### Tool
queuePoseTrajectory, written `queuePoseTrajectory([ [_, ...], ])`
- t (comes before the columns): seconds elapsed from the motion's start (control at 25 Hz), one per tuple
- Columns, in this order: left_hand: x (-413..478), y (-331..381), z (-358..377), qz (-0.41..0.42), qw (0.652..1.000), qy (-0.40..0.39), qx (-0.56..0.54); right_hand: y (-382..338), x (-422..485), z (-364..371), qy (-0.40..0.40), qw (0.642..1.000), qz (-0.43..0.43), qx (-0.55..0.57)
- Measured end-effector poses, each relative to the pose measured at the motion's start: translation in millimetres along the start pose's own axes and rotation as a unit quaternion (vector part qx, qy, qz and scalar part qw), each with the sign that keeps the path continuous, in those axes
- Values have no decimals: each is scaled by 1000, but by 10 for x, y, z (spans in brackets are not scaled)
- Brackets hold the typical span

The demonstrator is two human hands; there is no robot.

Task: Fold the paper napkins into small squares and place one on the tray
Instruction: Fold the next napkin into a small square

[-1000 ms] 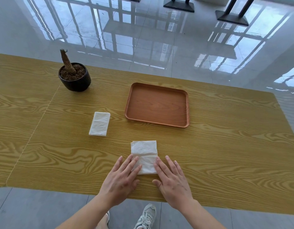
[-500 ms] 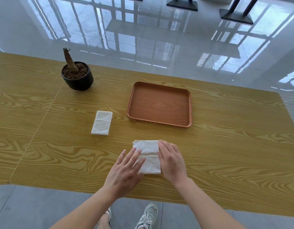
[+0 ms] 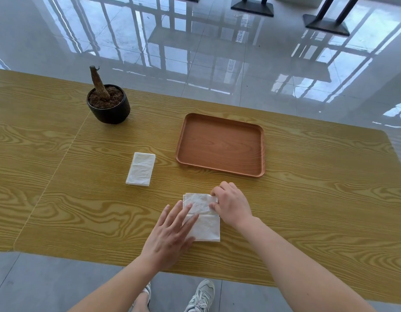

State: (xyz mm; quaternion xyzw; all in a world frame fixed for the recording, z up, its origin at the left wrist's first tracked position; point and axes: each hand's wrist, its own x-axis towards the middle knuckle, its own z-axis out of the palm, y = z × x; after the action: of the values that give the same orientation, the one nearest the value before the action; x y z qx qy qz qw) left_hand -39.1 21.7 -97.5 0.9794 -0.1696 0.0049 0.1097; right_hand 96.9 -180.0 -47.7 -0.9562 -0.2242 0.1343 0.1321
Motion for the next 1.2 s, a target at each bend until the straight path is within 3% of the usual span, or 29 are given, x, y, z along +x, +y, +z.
queuePoseTrajectory([
  [0.16, -69, 3, 33, 36, 999, 23, -9, -33, 30, -62, -16, 999, 16, 32],
  [0.44, -87, 25, 28, 21, 997, 61, -46, -77, -40, -193, -46, 980, 75, 176],
  [0.52, -48, 68, -44, -51, 985, 97, -132, -91, -147, -195, -16, 980, 65, 188],
  [0.6, 86, 116, -158, -191, 942, 136, -241, -96, -285, -144, 6, 984, 35, 172],
  [0.68, 248, 116, -253, -243, 917, 145, -283, -107, -427, -88, 17, 988, 13, 154],
  [0.84, 324, 95, -338, -134, 961, 135, -202, -147, -646, -10, 32, 990, -10, 139],
  [0.96, 203, 107, -299, -85, 976, 120, -159, -168, -767, 49, 35, 983, 26, 180],
  [1.04, 131, 130, -268, -78, 979, 110, -153, -193, -837, 105, 30, 950, 102, 293],
  [1.16, 78, 132, -258, -87, 977, 109, -160, -257, -906, 147, 23, 851, 233, 471],
  [1.2, 62, 131, -260, -81, 979, 106, -157, -258, -909, 157, 23, 837, 250, 485],
])
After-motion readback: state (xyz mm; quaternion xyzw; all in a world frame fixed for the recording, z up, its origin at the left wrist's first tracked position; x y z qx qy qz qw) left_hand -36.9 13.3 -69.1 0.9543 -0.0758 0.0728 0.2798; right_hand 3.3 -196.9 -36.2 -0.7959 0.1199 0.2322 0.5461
